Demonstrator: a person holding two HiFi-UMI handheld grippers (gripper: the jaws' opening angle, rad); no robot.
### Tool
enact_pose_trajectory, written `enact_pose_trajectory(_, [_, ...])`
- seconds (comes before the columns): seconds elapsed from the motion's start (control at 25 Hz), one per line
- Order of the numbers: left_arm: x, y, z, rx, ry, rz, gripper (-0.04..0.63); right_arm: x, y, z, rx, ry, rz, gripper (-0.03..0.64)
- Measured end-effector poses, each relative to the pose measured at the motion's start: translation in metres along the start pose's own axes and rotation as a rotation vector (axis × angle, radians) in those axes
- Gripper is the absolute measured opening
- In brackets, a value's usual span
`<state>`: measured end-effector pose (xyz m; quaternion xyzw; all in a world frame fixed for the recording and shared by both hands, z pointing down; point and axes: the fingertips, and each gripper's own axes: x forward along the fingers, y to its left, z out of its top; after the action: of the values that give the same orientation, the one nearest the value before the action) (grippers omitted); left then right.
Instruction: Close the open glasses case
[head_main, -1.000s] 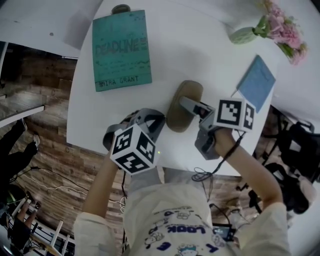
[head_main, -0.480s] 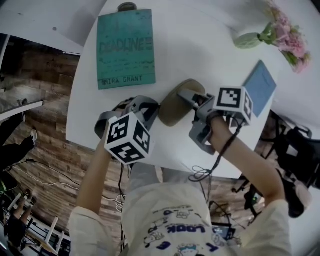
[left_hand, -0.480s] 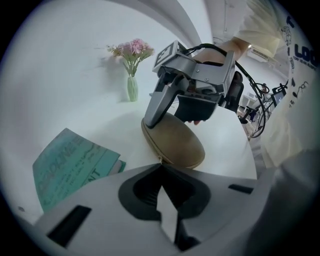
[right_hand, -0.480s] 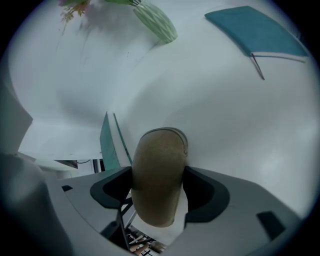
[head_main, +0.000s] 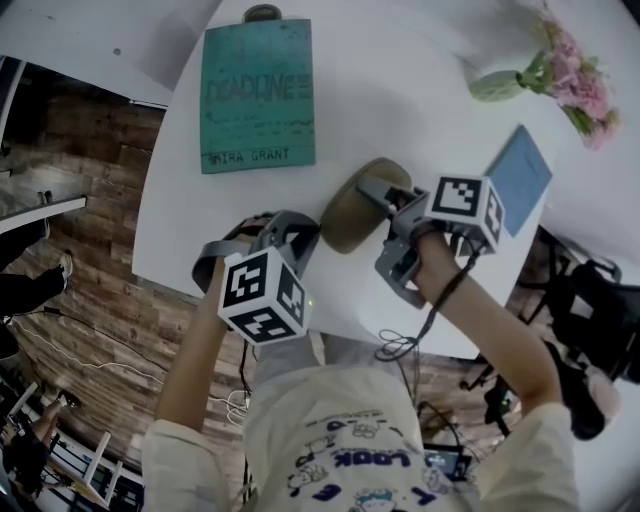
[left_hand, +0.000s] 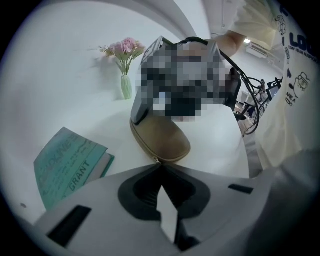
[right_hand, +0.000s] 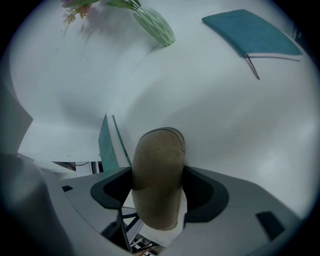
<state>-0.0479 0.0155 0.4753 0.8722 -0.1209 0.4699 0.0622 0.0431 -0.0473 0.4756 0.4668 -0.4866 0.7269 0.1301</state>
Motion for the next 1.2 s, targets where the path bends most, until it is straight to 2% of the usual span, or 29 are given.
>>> enact_pose_trajectory(0.36, [0.011, -0.051, 0.001, -0.114, -0.021, -0.033, 0.000, 0.005, -0.001, 0.003, 0.014, -0.021, 0.031, 0.313])
enact_pose_trajectory(0.48, [0.019, -0.061, 0.010, -0.191, -0.019, 0.004, 0.000, 0.003, -0.002, 0.003, 0.020, -0.037, 0.027, 0.313])
enact_pose_trajectory(0.64, [0.025, -0.064, 0.013, -0.385, -0.021, 0.068, 0.000, 0.004, -0.002, 0.003, 0.036, -0.054, 0.039, 0.313])
enact_pose_trajectory(0.72, [0.026, -0.066, 0.016, -0.454, -0.023, 0.088, 0.000, 0.004, -0.003, 0.002, 0.038, -0.059, 0.041, 0.313])
enact_pose_trajectory(1.0, [0.026, -0.069, 0.019, -0.507, -0.043, 0.105, 0.000, 0.005, -0.002, 0.002, 0.033, -0.064, 0.059, 0.313])
enact_pose_trajectory(1.2, [0.013, -0.047, -0.002, -0.625, -0.059, 0.218, 0.002, 0.006, -0.002, 0.003, 0.103, -0.049, 0.074, 0.313])
